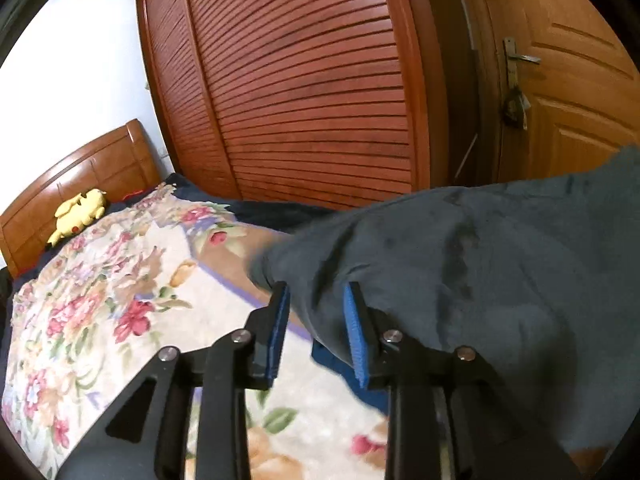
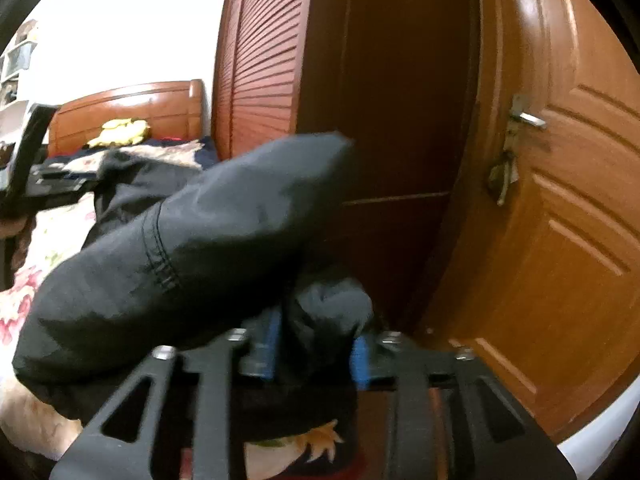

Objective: Fold large clothes
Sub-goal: 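Carry the folded jacket with both grippers onto the stack of folded clothes, then open both grippers and withdraw them from the clothes stack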

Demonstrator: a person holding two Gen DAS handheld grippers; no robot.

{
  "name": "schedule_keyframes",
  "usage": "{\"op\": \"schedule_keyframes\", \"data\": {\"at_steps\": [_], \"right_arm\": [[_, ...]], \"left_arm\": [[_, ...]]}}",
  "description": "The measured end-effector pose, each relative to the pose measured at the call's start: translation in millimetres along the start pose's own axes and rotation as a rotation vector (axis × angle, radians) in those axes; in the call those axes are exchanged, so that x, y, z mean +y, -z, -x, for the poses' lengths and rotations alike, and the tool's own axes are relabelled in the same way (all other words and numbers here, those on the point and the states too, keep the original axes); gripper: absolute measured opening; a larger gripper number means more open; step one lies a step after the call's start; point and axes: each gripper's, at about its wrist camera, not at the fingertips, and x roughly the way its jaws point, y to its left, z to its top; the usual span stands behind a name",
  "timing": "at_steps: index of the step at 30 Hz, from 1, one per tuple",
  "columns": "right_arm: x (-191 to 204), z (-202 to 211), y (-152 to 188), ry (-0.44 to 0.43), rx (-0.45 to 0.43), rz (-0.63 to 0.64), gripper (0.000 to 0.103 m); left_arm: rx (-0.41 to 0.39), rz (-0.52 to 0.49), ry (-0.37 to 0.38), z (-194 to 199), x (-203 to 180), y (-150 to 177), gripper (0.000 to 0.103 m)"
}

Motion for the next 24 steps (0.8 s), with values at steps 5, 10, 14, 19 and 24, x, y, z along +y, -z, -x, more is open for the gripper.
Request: {"op": "schedule_keyframes", "data": {"at_steps": [5, 10, 14, 19, 24], "right_arm": [[7, 36, -22, 0.036, -0.113, -0.001, 0.063], [36, 39, -38, -0.090, -0.143, -0.004, 0.064], [64, 15, -38, -0.105, -0.094, 0.024, 0.064], [74, -23, -28, -0.059, -0.006, 0.041, 0.064], [62, -39, -6, 0.006, 0.069, 0.029, 0.065]], "left_arm": [[-0.004, 0.039, 0.038, 32, 19, 30, 0.036], [0.002, 0.082, 0.058, 65, 36, 65, 0.036], [0.002, 0.092, 0.050, 84, 47, 88, 0.037], [-0.012, 0.082, 0.029, 110, 57, 118, 0.041], [-0.026, 0.062, 0.011, 132, 62, 144, 0.052]]}}
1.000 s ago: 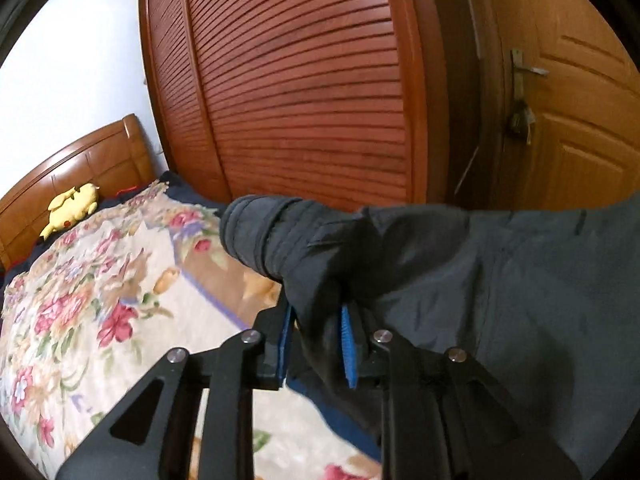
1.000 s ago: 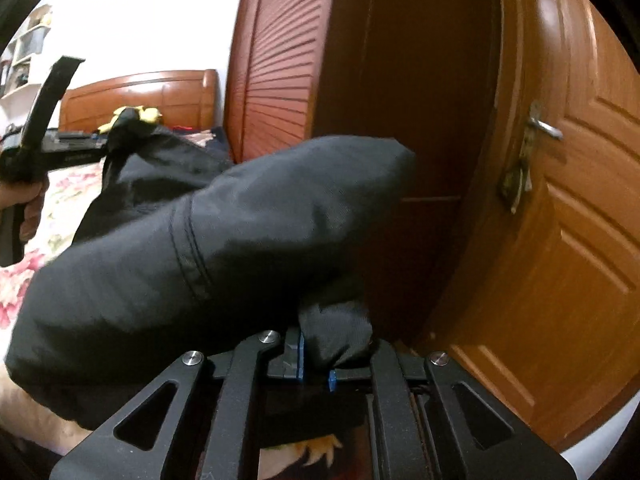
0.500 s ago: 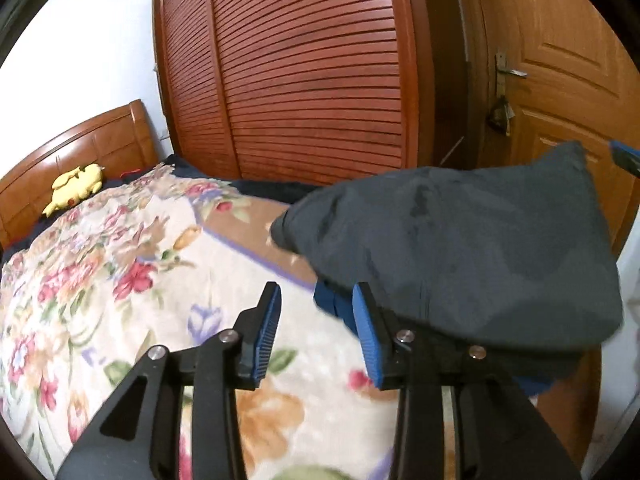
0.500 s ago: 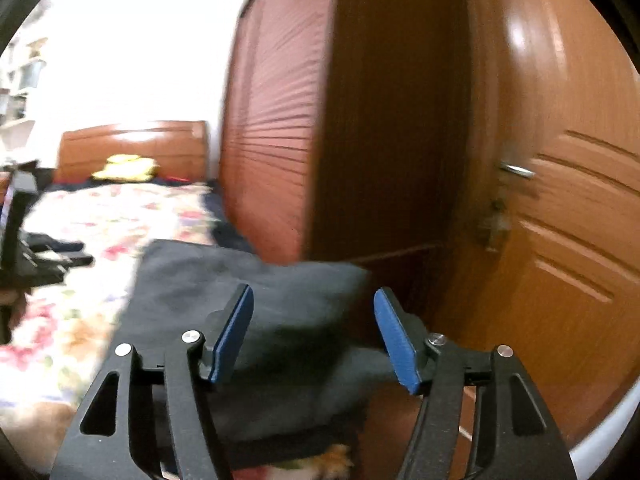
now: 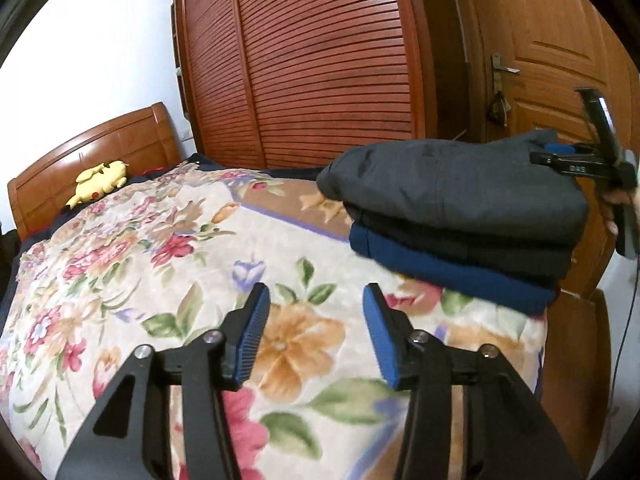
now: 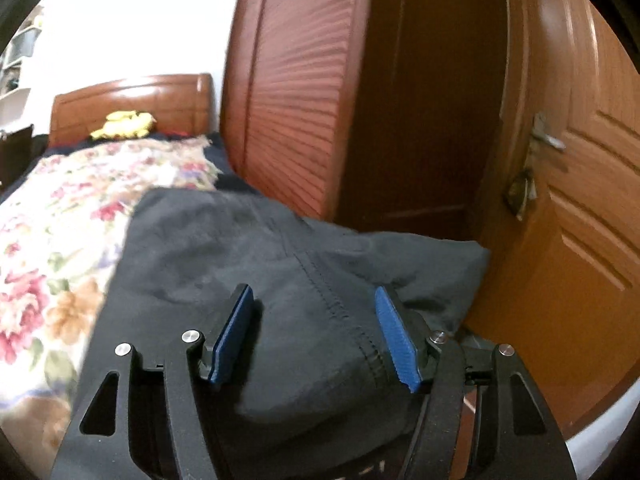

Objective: Fold large clothes
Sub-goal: 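Open both grippers and withdraw them from the clothes stack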

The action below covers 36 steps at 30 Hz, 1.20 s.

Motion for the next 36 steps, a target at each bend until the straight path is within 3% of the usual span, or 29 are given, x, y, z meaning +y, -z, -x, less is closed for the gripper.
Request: {"op": "schedule_keyframes", "data": {"at_steps": [6, 11, 16, 26, 36], "right_arm": [[-11, -2, 12, 0.003, 0.029, -0.059, 0.065], [0, 23, 9, 0.032, -0.009, -0.055, 0.066], [28, 54, 5, -0.012, -0.067, -0.024, 0.066], [149, 87, 7, -0.271, -0.121, 0.052, 0.078], [297, 88, 23, -0.488, -0.123, 0.113, 0.085]], "left_arm": [[-0.006, 0.028, 0.001, 25, 10, 28, 0.056], [-0.011, 0.050, -0.013, 44, 17, 50, 0.056], [-0.030, 0.090, -0.042, 66, 26, 76, 0.056], [-0.023, 0.166, -0.142, 103, 59, 128, 0.057], [-0.012, 0.250, -0.307, 134, 115, 175, 0.057]]}}
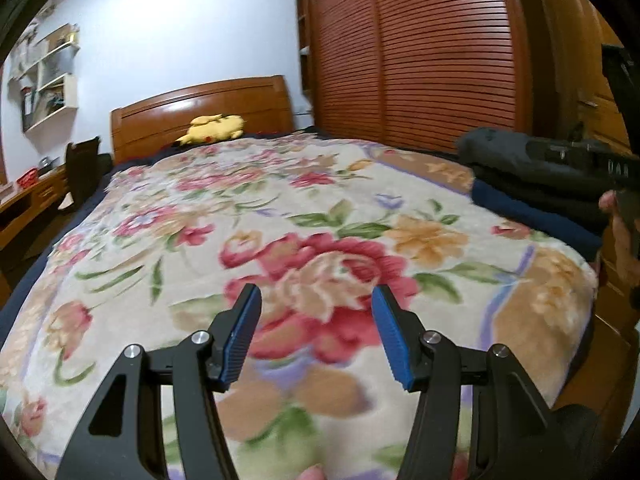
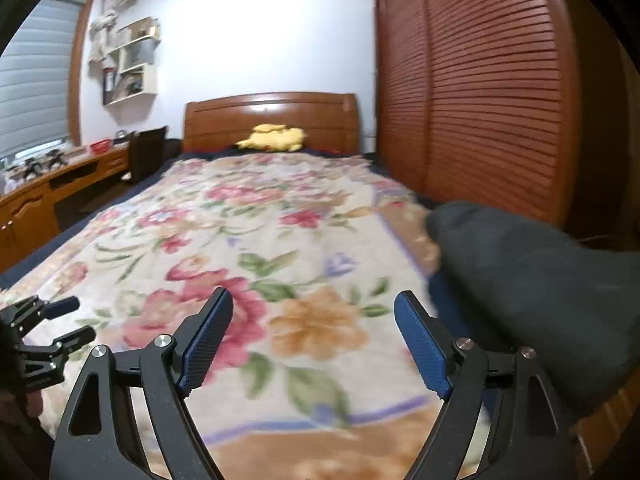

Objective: Fold large clothes

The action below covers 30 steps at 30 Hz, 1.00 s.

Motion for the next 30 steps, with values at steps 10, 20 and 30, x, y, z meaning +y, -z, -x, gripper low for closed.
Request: {"op": "schedule_keyframes", "data": {"at_steps": [10, 20, 30], "right_arm": [[80, -63, 42, -0.092, 0.052, 0.008, 0.085], [121, -101, 67, -0.126, 0.060, -0.011, 0.085], [146, -99, 63, -0.157, -0.034, 0.023, 0.085]], "left_arm": [[0.024, 0.061, -0.107, -7, 53, 27, 0.057], [-0.010, 0.158, -0.186, -10, 92, 39, 0.057], [-0.037, 0.178, -0.254, -3, 115, 49, 0.057]]}}
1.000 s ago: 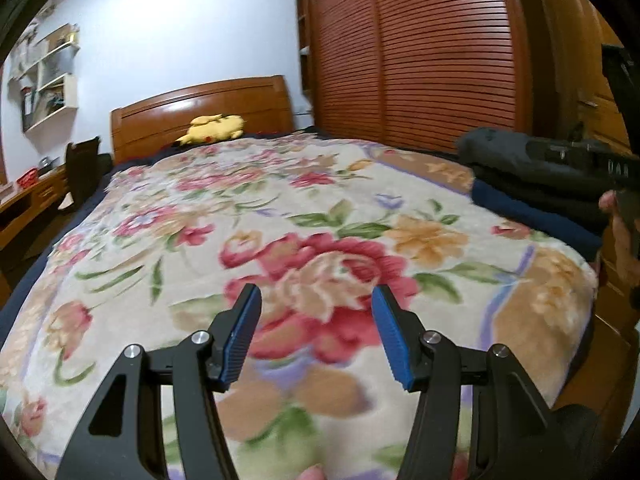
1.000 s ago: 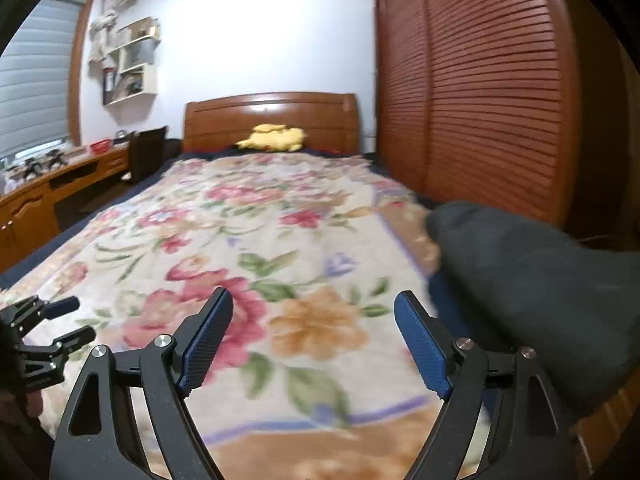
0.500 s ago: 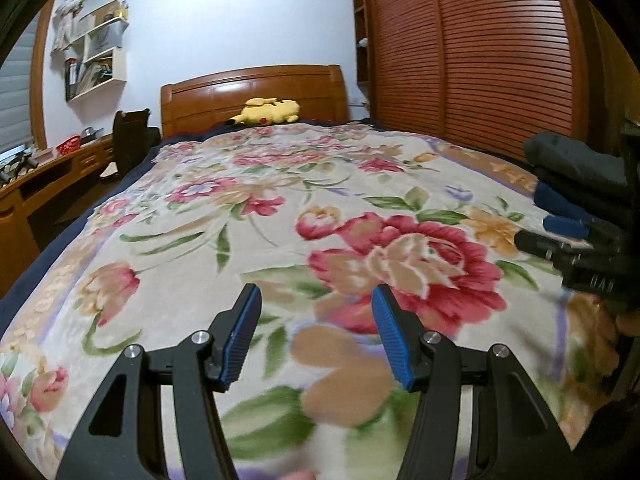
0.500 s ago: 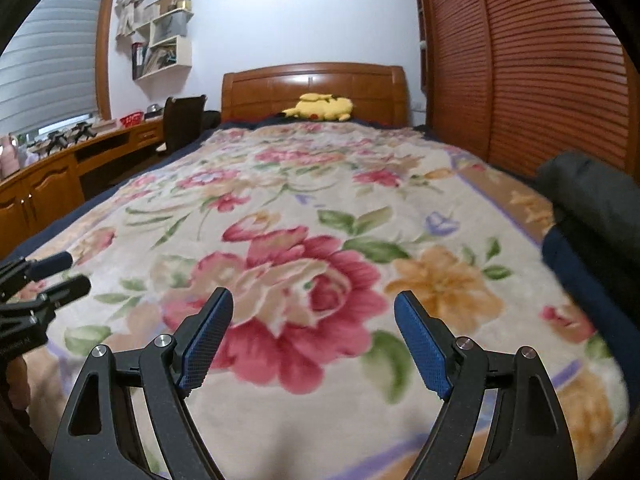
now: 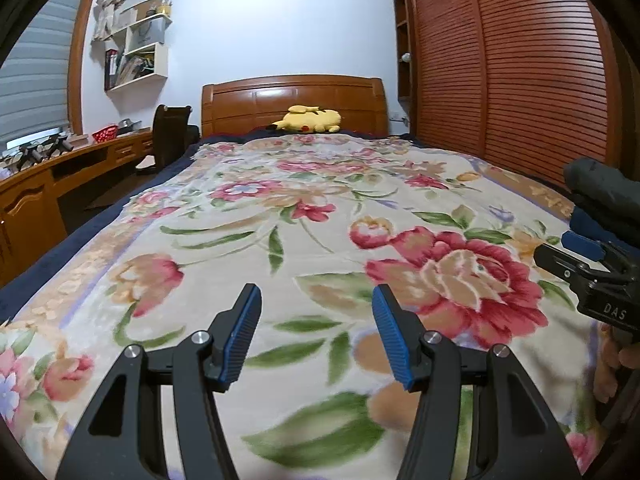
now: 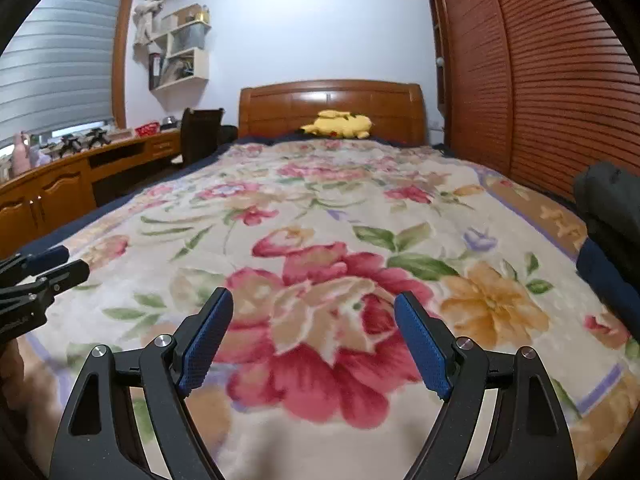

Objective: Fold large clothes

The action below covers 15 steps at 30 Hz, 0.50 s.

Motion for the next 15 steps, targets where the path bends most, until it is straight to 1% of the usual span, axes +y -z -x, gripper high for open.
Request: {"op": "schedule_keyframes", "data": {"at_steps": [6, 15], "right_arm": [[8.6, 1.8, 0.6, -0.015, -0.035, 0.021, 0.085], [9.2, 1.5, 1.3, -0.014, -0.036, 0.020, 0.085]], "left_arm": [[-0.011, 0.021, -0.012, 2.0, 5.3, 1.5, 0.057], [-0.011, 0.039, -0.014, 1.5, 9.3, 2.8, 0.057]]}}
